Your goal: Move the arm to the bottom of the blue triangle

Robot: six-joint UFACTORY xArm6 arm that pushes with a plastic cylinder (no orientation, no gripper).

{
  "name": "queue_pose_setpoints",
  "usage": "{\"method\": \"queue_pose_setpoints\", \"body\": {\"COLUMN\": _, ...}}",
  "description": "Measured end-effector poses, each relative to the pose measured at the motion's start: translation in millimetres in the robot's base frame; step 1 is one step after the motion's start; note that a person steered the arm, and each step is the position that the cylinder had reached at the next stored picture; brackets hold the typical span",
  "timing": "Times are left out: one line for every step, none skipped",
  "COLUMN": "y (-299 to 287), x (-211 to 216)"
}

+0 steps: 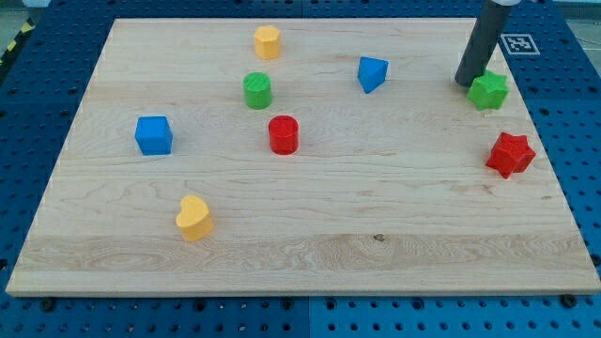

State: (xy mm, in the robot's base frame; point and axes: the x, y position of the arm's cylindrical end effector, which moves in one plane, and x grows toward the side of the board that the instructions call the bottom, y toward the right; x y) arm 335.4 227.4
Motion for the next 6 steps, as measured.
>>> {"method": "queue_pose_setpoints", "body": {"y": -10.2, "x": -7.1}}
{"method": "queue_pose_setpoints", "body": {"y": -12.2, "x": -23.9}}
{"method": "queue_pose_setpoints", "body": {"y": 14.1, "x": -23.6}}
{"method": "queue_pose_setpoints", "body": {"y": 26.5, "x": -6.6}}
{"method": "queue_pose_setpoints", "body": {"y": 30.0, "x": 15.0}}
{"method": "queue_pose_setpoints", "body": {"y": 30.0, "x": 30.8}}
